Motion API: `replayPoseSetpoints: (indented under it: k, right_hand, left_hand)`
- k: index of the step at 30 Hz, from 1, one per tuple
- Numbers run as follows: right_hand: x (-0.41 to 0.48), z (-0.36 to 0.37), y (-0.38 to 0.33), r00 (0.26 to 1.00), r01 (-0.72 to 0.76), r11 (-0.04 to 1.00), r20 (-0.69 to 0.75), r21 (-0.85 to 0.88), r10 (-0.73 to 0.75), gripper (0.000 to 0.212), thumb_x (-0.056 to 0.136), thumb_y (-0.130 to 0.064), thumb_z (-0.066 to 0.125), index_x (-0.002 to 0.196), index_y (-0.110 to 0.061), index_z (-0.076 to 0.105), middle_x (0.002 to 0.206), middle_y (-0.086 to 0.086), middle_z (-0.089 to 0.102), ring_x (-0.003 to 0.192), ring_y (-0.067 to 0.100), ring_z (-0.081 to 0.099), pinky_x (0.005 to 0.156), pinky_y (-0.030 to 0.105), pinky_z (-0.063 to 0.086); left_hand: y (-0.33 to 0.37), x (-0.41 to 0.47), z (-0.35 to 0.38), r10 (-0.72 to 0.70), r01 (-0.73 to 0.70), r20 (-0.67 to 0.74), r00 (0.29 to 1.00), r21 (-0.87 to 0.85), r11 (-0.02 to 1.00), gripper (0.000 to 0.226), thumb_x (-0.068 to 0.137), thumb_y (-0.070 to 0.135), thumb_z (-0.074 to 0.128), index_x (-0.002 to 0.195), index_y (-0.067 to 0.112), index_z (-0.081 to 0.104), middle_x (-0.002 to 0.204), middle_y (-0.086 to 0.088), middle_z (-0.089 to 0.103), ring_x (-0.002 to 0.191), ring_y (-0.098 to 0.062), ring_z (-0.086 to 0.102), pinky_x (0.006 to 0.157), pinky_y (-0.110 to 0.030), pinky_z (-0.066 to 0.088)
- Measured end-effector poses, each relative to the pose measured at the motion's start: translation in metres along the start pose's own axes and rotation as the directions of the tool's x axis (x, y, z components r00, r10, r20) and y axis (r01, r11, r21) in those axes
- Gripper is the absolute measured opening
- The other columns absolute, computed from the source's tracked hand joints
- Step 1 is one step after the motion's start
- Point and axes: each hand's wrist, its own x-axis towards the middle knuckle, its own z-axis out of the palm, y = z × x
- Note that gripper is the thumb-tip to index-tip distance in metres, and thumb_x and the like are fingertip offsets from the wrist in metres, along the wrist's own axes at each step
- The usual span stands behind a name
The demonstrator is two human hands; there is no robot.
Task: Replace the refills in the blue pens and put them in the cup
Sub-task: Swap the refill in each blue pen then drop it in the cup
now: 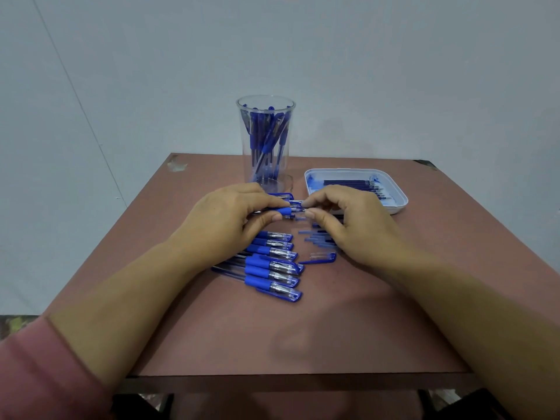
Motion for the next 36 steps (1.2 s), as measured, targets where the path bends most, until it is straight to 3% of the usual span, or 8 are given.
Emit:
replayPoseSetpoints:
  k: [5,11,15,18,21,25,30,36]
  right_hand:
    - [0.000,-0.008,0.003,0.998,-0.046,0.998,-0.036,-0.047,0.044,0.018,0.092,-0.016,0.063,0.093,-0.034,0.059,0.094,-0.010,0.063,0.089,0.002,0.056,0.076,0.005,0.040]
    - [-0.003,-0.012,0.000,0.936,0.139,0.962,0.348,-0.236,-0.050,0.013,0.093,-0.020,0.062,0.099,-0.029,0.068,0.086,-0.027,0.052,0.093,-0.001,0.038,0.090,0.029,0.035]
    - [-0.003,-0.007,-0.002,0.895,0.222,0.926,0.440,-0.306,-0.070,0.017,0.095,-0.024,0.059,0.103,-0.036,0.067,0.091,-0.025,0.050,0.096,0.000,0.034,0.091,0.031,0.028]
    - [-0.003,-0.009,-0.002,0.910,0.195,0.942,0.408,-0.272,-0.071,0.015,0.094,-0.024,0.059,0.103,-0.035,0.066,0.093,-0.024,0.055,0.095,0.000,0.035,0.093,0.032,0.030]
    - [-0.004,-0.015,0.001,0.963,0.148,0.969,0.250,-0.197,-0.097,0.015,0.091,-0.024,0.063,0.102,-0.034,0.061,0.098,-0.021,0.057,0.097,0.001,0.044,0.090,0.031,0.039]
    - [-0.004,-0.011,-0.002,0.993,0.110,0.981,0.051,-0.157,-0.103,0.017,0.089,-0.029,0.066,0.105,-0.031,0.061,0.100,-0.019,0.059,0.097,0.002,0.051,0.084,0.012,0.039]
    - [0.000,-0.004,-0.003,0.995,0.083,0.988,0.062,-0.129,-0.075,0.009,0.089,-0.022,0.067,0.098,-0.020,0.070,0.089,-0.015,0.062,0.087,0.001,0.057,0.079,0.010,0.043]
    - [-0.004,-0.023,0.013,0.998,-0.002,0.986,0.063,-0.169,0.013,0.022,0.086,-0.023,0.068,0.083,-0.041,0.056,0.083,-0.025,0.060,0.086,-0.009,0.058,0.072,0.004,0.038]
  left_hand:
    - [-0.006,0.000,-0.005,-0.044,0.044,0.005,0.999,0.028,0.999,0.027,0.094,0.037,0.058,0.118,0.029,0.069,0.093,0.012,0.064,0.078,0.002,0.046,0.067,-0.009,0.034]
    - [-0.007,0.001,-0.005,-0.072,0.071,0.021,0.997,0.032,0.997,0.027,0.093,0.035,0.060,0.118,0.028,0.069,0.093,0.014,0.063,0.079,-0.001,0.049,0.066,-0.015,0.037]
    - [-0.006,0.001,-0.004,-0.074,0.073,0.026,0.997,0.031,0.997,0.029,0.092,0.037,0.060,0.117,0.027,0.070,0.091,0.016,0.060,0.076,0.000,0.047,0.066,-0.017,0.038]
    - [-0.006,0.001,-0.005,-0.075,0.075,0.021,0.997,0.029,0.997,0.028,0.092,0.036,0.061,0.117,0.027,0.070,0.090,0.017,0.059,0.074,0.000,0.045,0.065,-0.017,0.037]
    - [-0.003,0.000,-0.005,-0.072,0.072,0.013,0.997,0.010,0.997,0.026,0.091,0.034,0.063,0.115,0.026,0.071,0.087,0.017,0.057,0.068,0.002,0.048,0.065,-0.013,0.034]
    - [0.000,0.000,-0.004,-0.049,0.049,0.026,0.998,-0.023,0.999,0.027,0.091,0.037,0.062,0.115,0.028,0.070,0.087,0.014,0.062,0.071,-0.001,0.054,0.064,-0.019,0.042]
    - [0.002,0.001,-0.002,-0.029,0.031,0.036,0.999,-0.060,0.998,0.031,0.092,0.046,0.056,0.116,0.030,0.069,0.091,0.013,0.064,0.078,-0.008,0.060,0.068,-0.031,0.052]
    - [0.000,0.000,-0.004,-0.056,0.057,0.038,0.998,-0.046,0.997,0.026,0.092,0.036,0.062,0.115,0.028,0.070,0.092,0.010,0.065,0.079,-0.008,0.060,0.069,-0.032,0.052]
